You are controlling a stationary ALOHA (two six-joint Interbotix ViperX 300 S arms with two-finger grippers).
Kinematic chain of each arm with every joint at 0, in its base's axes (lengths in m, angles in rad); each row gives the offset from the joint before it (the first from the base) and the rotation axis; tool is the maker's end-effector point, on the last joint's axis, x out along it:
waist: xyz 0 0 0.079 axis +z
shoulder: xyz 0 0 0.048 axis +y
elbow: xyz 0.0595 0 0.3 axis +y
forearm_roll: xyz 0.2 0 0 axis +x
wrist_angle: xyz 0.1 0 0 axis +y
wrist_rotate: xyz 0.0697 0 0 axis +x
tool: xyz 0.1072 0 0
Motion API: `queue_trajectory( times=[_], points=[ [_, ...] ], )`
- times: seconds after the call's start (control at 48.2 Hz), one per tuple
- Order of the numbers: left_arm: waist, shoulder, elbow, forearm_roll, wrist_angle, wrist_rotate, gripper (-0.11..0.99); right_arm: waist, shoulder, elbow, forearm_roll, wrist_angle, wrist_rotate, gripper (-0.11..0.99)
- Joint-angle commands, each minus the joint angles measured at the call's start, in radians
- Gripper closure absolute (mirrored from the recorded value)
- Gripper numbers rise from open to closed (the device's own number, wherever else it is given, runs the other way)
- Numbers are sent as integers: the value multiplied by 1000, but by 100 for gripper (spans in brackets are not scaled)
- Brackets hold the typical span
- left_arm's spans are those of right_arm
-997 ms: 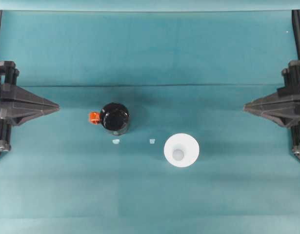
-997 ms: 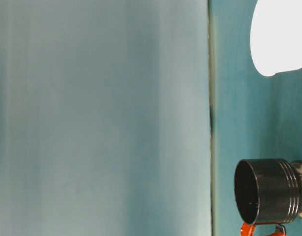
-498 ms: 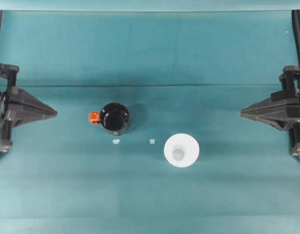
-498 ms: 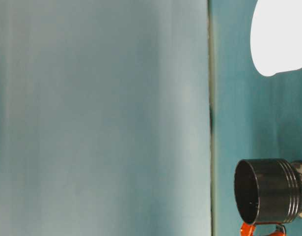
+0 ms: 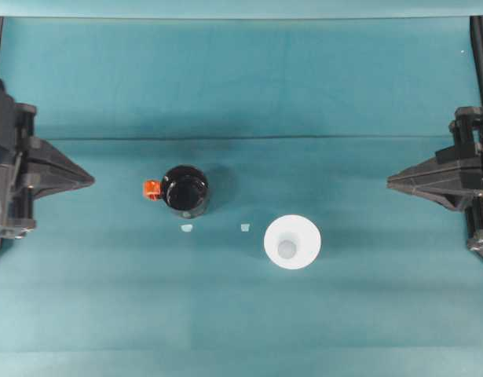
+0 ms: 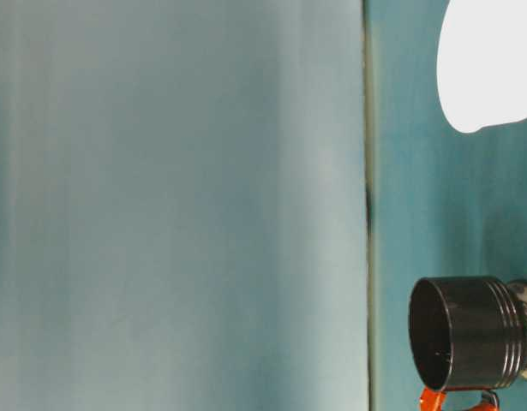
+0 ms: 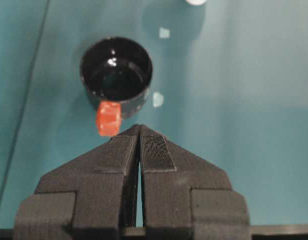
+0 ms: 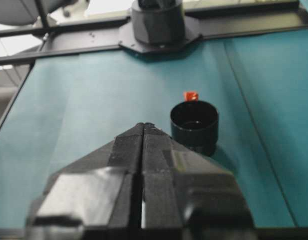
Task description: Put the paper cup into the moved red handle cup holder.
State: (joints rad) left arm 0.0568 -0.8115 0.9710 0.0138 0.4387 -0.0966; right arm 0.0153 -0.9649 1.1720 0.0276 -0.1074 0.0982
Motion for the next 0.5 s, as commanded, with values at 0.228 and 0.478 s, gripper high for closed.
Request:
queue_trajectory(
  times=[0.228, 0.478],
  points=[
    [8, 101, -86, 3, 91, 8, 85, 2, 6, -20, 3, -2, 9, 99],
    [21, 149, -152, 3, 192, -6, 52, 2, 5, -20, 6, 25, 12, 99]
  ],
)
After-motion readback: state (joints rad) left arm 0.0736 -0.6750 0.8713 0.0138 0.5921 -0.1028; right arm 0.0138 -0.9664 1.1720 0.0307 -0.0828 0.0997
